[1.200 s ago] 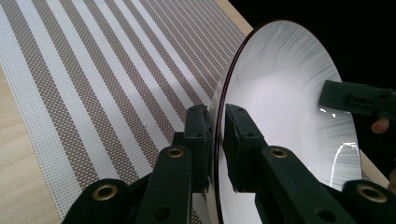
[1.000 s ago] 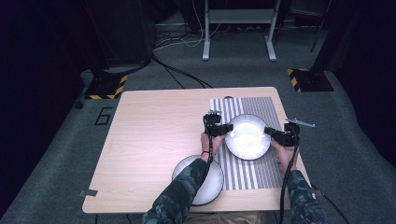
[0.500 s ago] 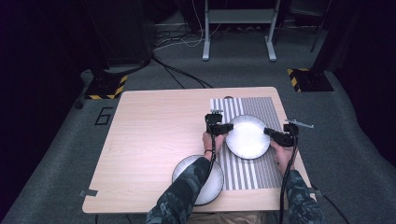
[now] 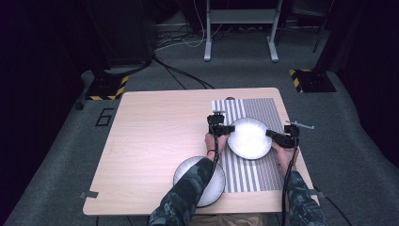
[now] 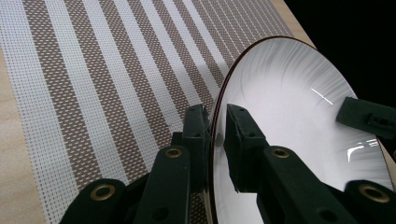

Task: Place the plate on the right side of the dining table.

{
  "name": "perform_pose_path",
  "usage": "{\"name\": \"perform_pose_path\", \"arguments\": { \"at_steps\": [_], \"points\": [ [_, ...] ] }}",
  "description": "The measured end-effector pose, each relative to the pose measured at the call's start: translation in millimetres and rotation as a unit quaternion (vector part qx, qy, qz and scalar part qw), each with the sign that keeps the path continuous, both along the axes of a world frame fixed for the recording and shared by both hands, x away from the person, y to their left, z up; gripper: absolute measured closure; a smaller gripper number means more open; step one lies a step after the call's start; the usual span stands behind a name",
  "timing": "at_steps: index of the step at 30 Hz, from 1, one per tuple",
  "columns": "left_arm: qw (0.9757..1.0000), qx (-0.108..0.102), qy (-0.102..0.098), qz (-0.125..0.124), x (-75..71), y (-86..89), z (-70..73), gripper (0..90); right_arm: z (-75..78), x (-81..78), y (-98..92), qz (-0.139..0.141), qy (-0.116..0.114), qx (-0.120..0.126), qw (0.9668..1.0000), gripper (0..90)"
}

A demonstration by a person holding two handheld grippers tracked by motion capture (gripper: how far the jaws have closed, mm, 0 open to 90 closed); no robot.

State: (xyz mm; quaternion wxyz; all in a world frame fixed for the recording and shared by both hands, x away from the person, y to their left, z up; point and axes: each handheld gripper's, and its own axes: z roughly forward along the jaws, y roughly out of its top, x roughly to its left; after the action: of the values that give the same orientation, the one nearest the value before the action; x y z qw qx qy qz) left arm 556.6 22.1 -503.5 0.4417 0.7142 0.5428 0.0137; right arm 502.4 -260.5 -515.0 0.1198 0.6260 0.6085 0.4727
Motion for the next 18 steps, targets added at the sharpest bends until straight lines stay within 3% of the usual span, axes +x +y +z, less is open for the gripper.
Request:
{"name": "perform_pose_path", "arguments": {
  "at_steps": [12,18],
  "points": [
    [0.9994,0.013,0.033,0.001,6.2,-0.8,-8.8,78.3,-6.5,4.0,1.1,-0.007,0.025,0.003,0.9997,84.2],
    [0.9992,0.018,0.034,0.005,5.8,-2.3,-8.8,77.6,-6.6,4.1,1.3,-0.009,0.025,0.006,0.9996,84.2]
  ]
}}
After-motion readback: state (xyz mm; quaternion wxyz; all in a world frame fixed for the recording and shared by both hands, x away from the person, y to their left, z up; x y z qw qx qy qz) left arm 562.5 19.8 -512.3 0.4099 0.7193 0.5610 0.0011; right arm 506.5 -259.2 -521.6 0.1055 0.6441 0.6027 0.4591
